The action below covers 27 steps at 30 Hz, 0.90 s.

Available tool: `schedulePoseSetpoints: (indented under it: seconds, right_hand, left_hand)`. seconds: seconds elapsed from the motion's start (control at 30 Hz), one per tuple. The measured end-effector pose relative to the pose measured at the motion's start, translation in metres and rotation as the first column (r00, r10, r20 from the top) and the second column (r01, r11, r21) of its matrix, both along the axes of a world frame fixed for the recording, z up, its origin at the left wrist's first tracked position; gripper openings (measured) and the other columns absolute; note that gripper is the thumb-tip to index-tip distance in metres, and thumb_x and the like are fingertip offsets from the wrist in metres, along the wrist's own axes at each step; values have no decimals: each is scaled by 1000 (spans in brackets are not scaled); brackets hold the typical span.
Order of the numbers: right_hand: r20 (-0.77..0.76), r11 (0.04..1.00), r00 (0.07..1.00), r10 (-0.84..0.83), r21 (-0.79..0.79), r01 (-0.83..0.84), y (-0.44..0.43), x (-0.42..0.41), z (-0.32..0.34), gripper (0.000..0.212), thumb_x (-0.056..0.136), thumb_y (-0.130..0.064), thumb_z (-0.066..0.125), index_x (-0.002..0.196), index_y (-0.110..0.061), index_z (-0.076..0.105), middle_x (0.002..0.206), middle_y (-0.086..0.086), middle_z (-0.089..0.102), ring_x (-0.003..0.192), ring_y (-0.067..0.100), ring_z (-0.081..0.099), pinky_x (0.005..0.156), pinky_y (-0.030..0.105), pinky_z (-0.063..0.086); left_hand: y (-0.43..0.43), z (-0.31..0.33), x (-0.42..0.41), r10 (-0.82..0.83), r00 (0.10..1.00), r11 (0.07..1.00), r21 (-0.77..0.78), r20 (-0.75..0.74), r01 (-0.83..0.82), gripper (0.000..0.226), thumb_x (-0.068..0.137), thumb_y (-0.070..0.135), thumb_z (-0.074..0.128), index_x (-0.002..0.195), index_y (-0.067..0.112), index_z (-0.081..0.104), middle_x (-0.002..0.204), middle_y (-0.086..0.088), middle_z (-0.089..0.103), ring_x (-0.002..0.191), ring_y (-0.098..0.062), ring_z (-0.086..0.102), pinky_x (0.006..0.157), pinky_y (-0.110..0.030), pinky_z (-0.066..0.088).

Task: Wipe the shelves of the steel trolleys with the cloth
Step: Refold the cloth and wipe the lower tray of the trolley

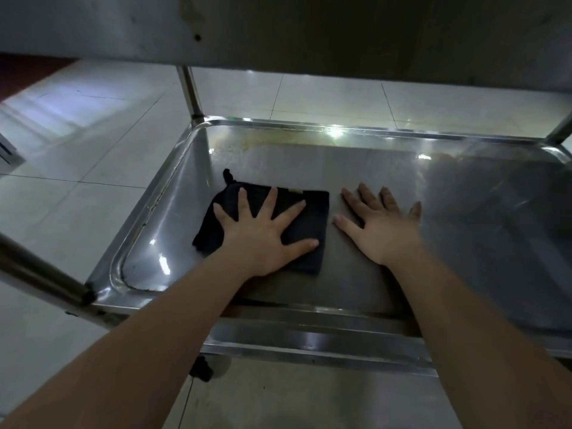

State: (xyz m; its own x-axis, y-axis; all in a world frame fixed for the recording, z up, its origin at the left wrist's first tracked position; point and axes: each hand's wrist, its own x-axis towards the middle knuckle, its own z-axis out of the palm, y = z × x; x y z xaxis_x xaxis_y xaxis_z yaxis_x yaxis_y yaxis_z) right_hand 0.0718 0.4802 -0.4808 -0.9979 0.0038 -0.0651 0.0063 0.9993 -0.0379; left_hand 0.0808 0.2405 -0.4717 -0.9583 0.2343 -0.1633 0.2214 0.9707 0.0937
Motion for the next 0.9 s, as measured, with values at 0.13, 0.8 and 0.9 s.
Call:
schedulePoseSetpoints:
  seconds: [0.13,0.8,0.9]
  right_hand:
    - [-25,1000,1000,2,-30,-3,0,-3,-3,78,74,-87,-1,146,-57,-2,162,-21,-1,150,19,0,108,72,0]
    - [-8,1000,1000,-8,-31,8,6,-4,3,78,77,-88,8,148,-55,6,162,-20,3,150,19,3,109,70,0]
    - [74,996,994,-75,-47,79,1,-3,10,77,81,-86,13,150,-52,5,162,-20,1,150,21,2,110,70,-1]
  left_hand:
    - [24,7,-80,68,997,998,8,32,-69,84,68,96,12,143,63,-9,163,6,-15,143,-45,-22,99,-77,-14]
    - [-91,-9,45,124,992,992,38,-23,-123,78,52,105,1,123,80,-20,160,21,-17,147,-34,-18,106,-69,-14]
    - [-98,-9,52,154,987,988,40,-41,-152,75,53,105,1,121,81,-20,160,20,-15,147,-34,-17,105,-69,-15]
